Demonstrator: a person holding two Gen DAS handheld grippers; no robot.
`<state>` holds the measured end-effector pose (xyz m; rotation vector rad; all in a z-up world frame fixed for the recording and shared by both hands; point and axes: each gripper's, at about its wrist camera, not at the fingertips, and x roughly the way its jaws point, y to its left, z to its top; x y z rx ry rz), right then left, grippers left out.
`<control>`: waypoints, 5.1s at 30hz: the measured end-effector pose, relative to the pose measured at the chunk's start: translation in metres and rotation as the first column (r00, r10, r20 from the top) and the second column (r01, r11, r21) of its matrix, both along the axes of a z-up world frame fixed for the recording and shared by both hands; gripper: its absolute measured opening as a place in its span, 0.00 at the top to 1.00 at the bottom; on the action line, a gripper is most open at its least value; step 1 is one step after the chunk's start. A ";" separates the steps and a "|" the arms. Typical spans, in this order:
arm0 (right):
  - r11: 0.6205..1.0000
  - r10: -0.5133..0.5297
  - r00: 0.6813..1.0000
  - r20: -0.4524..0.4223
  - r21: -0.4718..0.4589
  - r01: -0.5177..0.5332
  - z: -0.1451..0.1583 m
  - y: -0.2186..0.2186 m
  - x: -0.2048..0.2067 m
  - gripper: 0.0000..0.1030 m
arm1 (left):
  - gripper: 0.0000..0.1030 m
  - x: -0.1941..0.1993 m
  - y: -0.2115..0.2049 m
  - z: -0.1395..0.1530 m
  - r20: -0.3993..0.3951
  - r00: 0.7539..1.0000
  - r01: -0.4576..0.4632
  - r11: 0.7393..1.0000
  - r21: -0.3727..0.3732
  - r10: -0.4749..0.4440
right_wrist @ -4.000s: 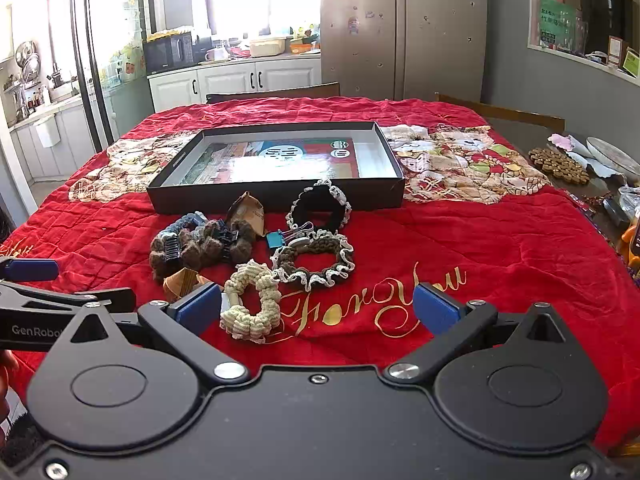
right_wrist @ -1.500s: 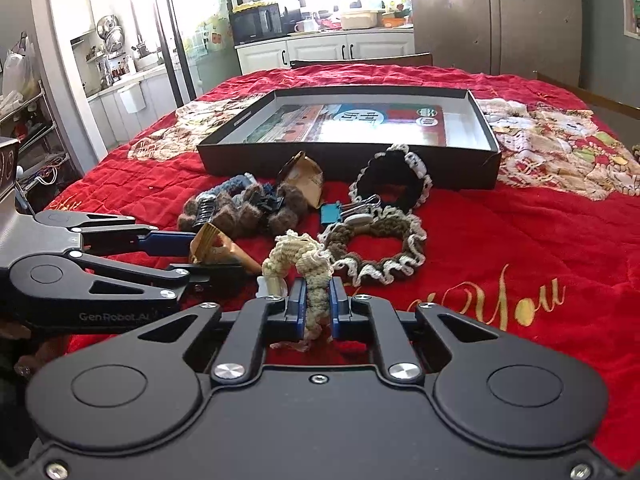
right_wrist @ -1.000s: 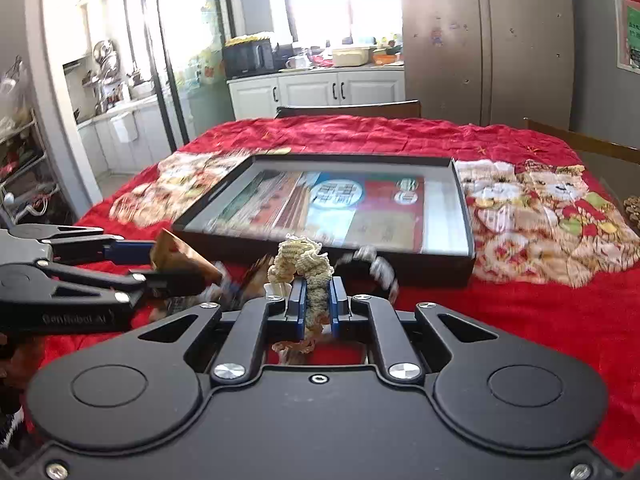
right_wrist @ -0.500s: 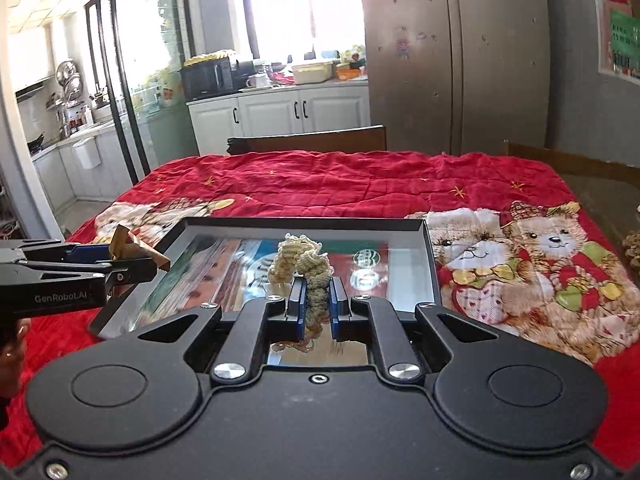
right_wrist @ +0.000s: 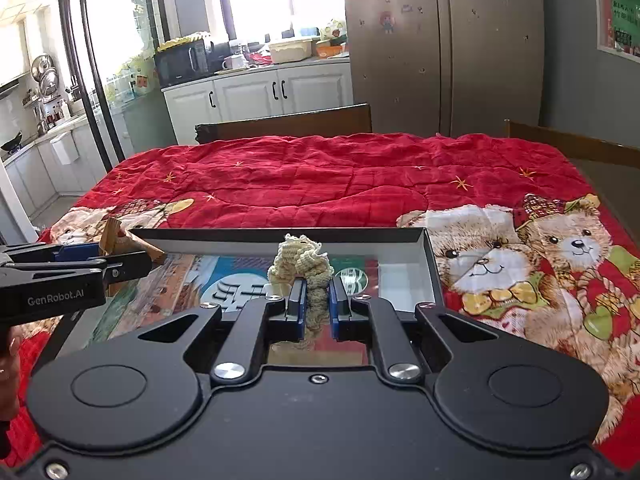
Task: Organize objects
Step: 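Carry the paper cone and cream scrunchie over the black display box with both tools, then open the left tool to drop the cone while the right tool releases the scrunchie into the box, then move both open tools back to the accessory pile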
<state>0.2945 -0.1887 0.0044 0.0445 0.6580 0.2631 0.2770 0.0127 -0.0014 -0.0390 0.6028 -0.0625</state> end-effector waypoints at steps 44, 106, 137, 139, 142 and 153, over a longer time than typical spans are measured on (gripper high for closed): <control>0.999 -0.016 0.989 -0.147 0.044 0.023 -0.043 -0.002 0.066 0.87 | 0.42 0.050 0.004 -0.038 -0.139 0.990 -0.025 0.997 0.066 0.034; 0.988 0.148 0.989 -0.014 -0.049 -0.148 0.029 0.003 -0.100 0.58 | 0.01 -0.114 0.011 0.034 0.078 0.996 0.034 0.987 0.154 -0.046; 0.992 0.086 0.987 -0.132 -0.079 -0.097 -0.025 -0.039 -0.199 0.58 | 0.00 -0.207 -0.002 -0.016 -0.029 0.972 0.235 0.964 0.122 -0.233; 0.994 0.078 0.987 -0.138 -0.061 -0.087 -0.030 -0.040 -0.201 0.58 | 0.00 -0.209 -0.004 -0.021 -0.040 0.969 0.246 0.963 0.113 -0.243; 0.996 0.071 0.988 -0.138 -0.035 -0.077 -0.035 -0.042 -0.202 0.58 | 0.00 -0.211 -0.007 -0.026 -0.047 0.966 0.257 0.960 0.110 -0.254; 0.997 0.069 0.993 -0.101 -0.037 -0.073 -0.040 -0.039 -0.208 0.58 | 0.02 -0.208 -0.013 -0.040 -0.050 0.975 0.220 0.972 0.078 -0.217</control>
